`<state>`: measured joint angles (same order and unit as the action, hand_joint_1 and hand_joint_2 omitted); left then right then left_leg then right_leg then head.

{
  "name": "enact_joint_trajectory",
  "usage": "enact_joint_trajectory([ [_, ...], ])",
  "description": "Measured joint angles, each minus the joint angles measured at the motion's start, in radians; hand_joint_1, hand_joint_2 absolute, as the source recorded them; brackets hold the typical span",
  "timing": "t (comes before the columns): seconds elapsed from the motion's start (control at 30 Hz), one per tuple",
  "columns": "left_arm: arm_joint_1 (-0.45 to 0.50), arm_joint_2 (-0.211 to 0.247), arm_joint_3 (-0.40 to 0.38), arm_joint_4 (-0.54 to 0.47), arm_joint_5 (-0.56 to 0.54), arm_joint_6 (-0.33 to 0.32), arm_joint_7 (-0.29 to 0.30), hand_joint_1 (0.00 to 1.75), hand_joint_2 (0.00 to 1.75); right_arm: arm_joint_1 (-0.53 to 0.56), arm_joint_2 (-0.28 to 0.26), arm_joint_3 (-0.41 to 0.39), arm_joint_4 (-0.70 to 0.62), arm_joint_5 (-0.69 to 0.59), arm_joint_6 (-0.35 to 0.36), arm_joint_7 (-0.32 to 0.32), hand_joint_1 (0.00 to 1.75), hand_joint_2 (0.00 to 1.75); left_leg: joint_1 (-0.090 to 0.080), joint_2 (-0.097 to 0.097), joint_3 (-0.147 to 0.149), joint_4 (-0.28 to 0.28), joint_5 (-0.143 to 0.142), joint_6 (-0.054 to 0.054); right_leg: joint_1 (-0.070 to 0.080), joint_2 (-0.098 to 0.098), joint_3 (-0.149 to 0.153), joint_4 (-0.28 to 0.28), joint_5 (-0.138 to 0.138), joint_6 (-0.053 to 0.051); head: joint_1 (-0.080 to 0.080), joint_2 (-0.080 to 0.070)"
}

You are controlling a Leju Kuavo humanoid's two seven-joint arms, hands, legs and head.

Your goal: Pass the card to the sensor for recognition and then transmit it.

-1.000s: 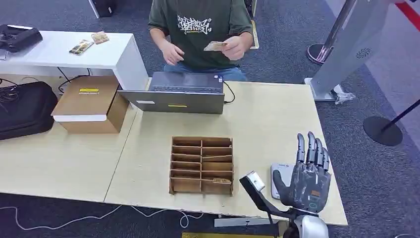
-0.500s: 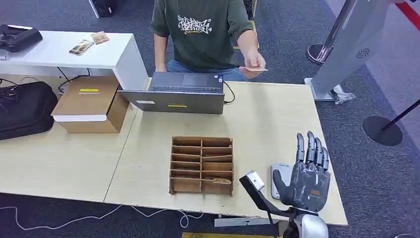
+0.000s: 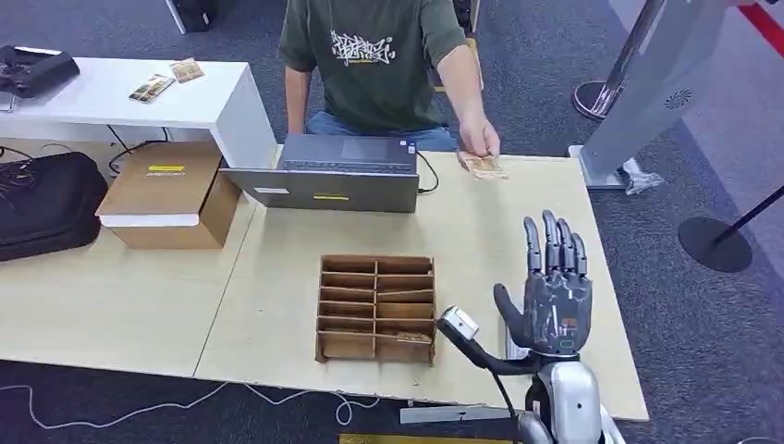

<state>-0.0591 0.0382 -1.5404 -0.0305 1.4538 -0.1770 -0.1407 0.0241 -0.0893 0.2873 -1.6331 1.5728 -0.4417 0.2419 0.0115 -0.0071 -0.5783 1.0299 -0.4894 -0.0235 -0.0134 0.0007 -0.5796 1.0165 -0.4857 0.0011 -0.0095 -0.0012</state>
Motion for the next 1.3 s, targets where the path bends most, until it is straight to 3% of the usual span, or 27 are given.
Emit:
enact_joint_trajectory([
  [0.13,0.0,0.005,0.0,0.0,-0.004,0.0,0.0,0.0,0.0,-0.006,0.031,-0.031,0.025,0.0,-0.004,-0.017,0.0,1.75,0.0,0.0,0.0,0.0,0.0,0.0,0.0,0.0,0.0,0.0,0.0,0.0,0.0,0.0],
  [0.37,-0.003,0.015,0.0,0.0,-0.015,0.001,0.0,0.0,0.0,-0.094,0.101,-0.102,0.149,0.0,-0.045,-0.189,0.0,1.75,0.0,0.001,0.0,0.0,0.0,0.0,0.0,0.001,0.0,0.0,0.001,0.0,0.0,0.0],
  [0.7,-0.01,0.032,0.0,-0.003,-0.039,-0.011,0.019,0.0,0.0,-0.231,0.151,-0.136,0.313,-0.016,-0.062,-0.26,0.0,1.75,0.0,0.0,0.0,0.0,0.001,0.0,0.0,0.0,0.0,0.0,0.001,0.0,0.0,0.0],
  [0.93,-0.017,0.041,0.0,-0.017,-0.054,-0.012,0.033,0.0,0.0,-0.359,0.164,-0.14,0.468,-0.015,-0.085,-0.271,0.0,1.75,0.0,0.0,0.0,0.0,0.001,0.0,0.0,0.0,0.0,0.0,0.001,0.0,0.0,0.0],
  [1.3,-0.017,0.045,0.0,-0.021,-0.057,-0.014,0.033,0.0,0.0,-0.418,0.178,-0.14,0.571,0.0,-0.1,-0.274,0.0,1.75,0.0,0.0,0.0,0.0,0.001,0.0,0.0,0.0,0.0,0.0,0.001,0.0,0.0,0.0],
])
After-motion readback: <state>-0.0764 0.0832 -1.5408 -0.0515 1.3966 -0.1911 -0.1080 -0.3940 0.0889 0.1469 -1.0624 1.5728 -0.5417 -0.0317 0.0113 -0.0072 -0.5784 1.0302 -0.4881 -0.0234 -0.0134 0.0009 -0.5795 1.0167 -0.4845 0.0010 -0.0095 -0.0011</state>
